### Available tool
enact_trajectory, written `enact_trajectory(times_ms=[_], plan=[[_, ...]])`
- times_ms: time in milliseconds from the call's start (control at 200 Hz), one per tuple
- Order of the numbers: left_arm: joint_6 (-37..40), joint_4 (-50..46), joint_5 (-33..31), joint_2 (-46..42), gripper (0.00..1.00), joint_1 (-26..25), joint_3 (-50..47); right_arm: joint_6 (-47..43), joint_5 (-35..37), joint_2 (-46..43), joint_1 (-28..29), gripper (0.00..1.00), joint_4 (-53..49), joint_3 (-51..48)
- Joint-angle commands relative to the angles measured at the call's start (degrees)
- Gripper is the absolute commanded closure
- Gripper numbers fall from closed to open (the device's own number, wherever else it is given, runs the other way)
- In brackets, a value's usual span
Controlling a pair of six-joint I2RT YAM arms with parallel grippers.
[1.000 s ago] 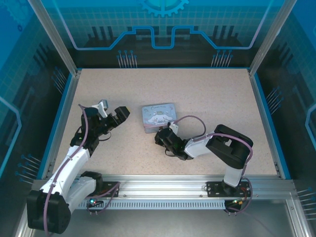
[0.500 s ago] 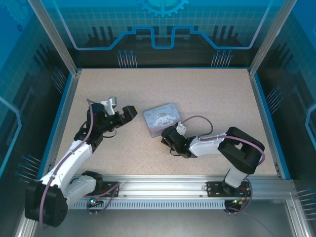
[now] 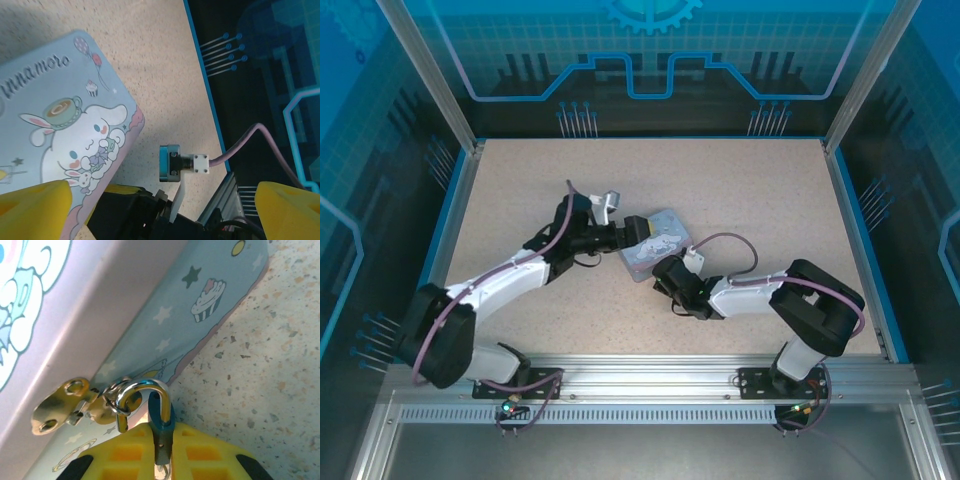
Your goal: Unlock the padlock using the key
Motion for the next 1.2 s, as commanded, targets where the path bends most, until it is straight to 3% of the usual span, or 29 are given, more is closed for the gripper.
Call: enact_trajectory(times_ms=[0, 445, 745, 890, 1196], plan=[[-0.8, 3.4, 2.0, 3.5, 0.05, -1.6, 1.7, -2.9, 0.8, -0.7, -1.1, 0.88, 0.3, -2.2], [-0.5, 3.9, 0.7, 9.2, 0.06, -2.0, -2.7, -10.5, -4.4, -4.4, -5.5, 0.88, 4.0, -3.7], [-0.8, 4.4, -0.8, 11.6, 0.06, -2.0, -4.9, -15.8, -5.5, -4.8, -8.3, 0.88, -8.0, 1.6], [-1.1, 4.0, -1.6, 12.3, 0.06, -2.0, -4.8, -17.0, -6.9, -5.0, -10.4, 0.87, -9.0, 1.2], [-1.3, 3.6, -1.9, 13.3, 0.06, -1.9, -3.8, -29.1, -13.2, -6.9, -12.3, 0.77, -4.6, -1.0]])
